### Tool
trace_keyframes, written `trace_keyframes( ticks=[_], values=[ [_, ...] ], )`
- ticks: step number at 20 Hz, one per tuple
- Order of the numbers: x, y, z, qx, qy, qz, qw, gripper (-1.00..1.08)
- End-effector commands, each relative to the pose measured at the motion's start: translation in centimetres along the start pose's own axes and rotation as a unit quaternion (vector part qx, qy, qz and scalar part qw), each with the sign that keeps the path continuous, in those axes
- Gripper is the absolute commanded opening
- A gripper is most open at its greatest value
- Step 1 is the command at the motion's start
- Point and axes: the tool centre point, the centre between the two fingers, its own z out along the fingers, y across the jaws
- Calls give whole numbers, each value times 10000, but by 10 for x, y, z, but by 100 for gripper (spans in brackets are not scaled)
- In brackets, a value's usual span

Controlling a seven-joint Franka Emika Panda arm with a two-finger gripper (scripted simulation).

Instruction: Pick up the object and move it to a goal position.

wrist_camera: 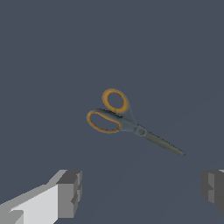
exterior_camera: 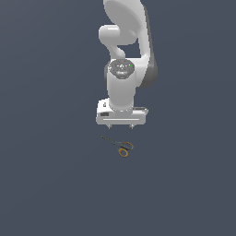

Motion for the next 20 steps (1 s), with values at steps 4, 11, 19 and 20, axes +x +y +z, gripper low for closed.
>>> trace_keyframes(
  ticks=[4,11,19,20],
  values=[
    [2,2,-3,-13,30,18,10000,100],
    [14,12,-23,-76,181,174,9997,100],
    [13,12,-18,-80,169,44,9998,100],
    [13,13,-17,-84,168,-3,9998,100]
  ],
)
